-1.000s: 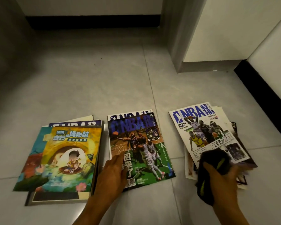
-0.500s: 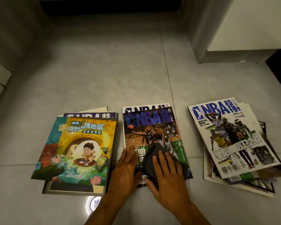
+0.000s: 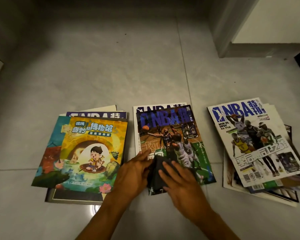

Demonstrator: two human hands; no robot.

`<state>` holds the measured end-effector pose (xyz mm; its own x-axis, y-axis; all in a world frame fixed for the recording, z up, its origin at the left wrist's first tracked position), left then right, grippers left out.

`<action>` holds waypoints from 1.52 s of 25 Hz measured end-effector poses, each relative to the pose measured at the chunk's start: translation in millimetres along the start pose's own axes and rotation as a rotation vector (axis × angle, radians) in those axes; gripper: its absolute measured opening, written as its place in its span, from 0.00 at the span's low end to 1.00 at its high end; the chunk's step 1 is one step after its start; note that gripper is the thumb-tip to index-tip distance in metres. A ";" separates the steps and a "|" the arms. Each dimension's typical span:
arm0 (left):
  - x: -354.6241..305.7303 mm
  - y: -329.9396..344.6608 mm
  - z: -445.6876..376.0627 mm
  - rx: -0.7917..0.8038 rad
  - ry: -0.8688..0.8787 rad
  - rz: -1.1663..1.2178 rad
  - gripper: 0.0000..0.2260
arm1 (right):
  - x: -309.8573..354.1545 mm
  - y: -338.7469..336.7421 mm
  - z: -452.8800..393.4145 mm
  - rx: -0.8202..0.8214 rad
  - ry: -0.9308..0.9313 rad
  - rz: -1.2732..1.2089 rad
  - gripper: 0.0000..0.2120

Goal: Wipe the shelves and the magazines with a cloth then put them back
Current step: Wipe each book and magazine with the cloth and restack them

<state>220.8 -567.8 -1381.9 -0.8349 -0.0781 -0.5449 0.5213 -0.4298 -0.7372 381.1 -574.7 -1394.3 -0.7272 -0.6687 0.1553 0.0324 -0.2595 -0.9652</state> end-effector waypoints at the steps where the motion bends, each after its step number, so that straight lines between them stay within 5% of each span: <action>1: 2.2 -1.0 -0.3 0.000 -0.033 0.005 0.19 | -25.2 -5.6 -7.2 -0.024 0.128 -0.073 0.24; 4: 5.6 -1.7 1.5 -0.022 -0.086 0.049 0.19 | -40.0 -7.0 -4.6 -0.105 0.447 -0.283 0.25; 7: -0.9 -3.9 3.4 -0.036 -0.053 0.069 0.19 | 20.1 4.7 6.2 -0.073 0.116 -0.044 0.21; 9: -0.1 -4.0 2.6 -0.036 -0.060 0.066 0.22 | -1.8 -11.0 -8.8 -0.034 0.049 -0.047 0.24; 13: 10.0 0.5 4.2 -0.007 -0.147 0.077 0.32 | -37.8 -17.3 -25.1 -0.032 0.424 -0.289 0.31; 16: 4.9 2.1 2.1 0.037 -0.123 0.017 0.30 | 26.0 0.1 7.7 -0.081 0.039 -0.043 0.34; 18: 5.1 0.1 2.5 0.038 -0.120 0.009 0.31 | 7.4 -6.4 3.9 -0.015 -0.069 0.012 0.34; 22: 9.5 0.7 2.3 0.062 -0.155 -0.004 0.32 | -51.1 -17.1 -18.3 -0.085 0.456 -0.239 0.33; 26: 2.8 -2.1 1.2 0.055 -0.119 0.006 0.31 | 9.9 -11.4 -9.5 -0.055 -0.023 0.001 0.34; 30: 6.9 2.5 1.0 0.073 -0.147 -0.006 0.38 | -86.1 -35.5 -41.4 -0.179 0.434 -0.257 0.20; 31: 7.4 4.7 1.4 0.083 -0.150 0.012 0.40 | -71.6 -36.3 -50.9 -0.155 0.405 -0.219 0.19; 33: 2.4 6.6 1.9 0.074 -0.123 0.039 0.43 | -12.8 -18.2 -58.2 -0.091 0.066 -0.054 0.21; 35: 2.2 6.6 1.5 0.049 -0.106 0.024 0.43 | -22.0 -24.9 -78.6 -0.010 -0.058 -0.078 0.23; 38: 7.4 12.8 3.2 0.039 -0.113 0.055 0.41 | -81.3 -44.7 -115.5 -0.020 0.314 -0.420 0.21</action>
<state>220.7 -576.8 -1394.1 -0.8208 -0.2025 -0.5342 0.5617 -0.4562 -0.6902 359.6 -428.2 -1388.2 -0.8454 -0.2676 0.4623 -0.3170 -0.4452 -0.8374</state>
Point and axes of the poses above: each hand's wrist, its own z-axis away from the middle knuckle, its own y-axis out of the palm, x = y × z, the point moved 7 cm from there along -z, towards the middle knuckle, and after that the axes turned 15 degrees about x, right-handed, at the moved point
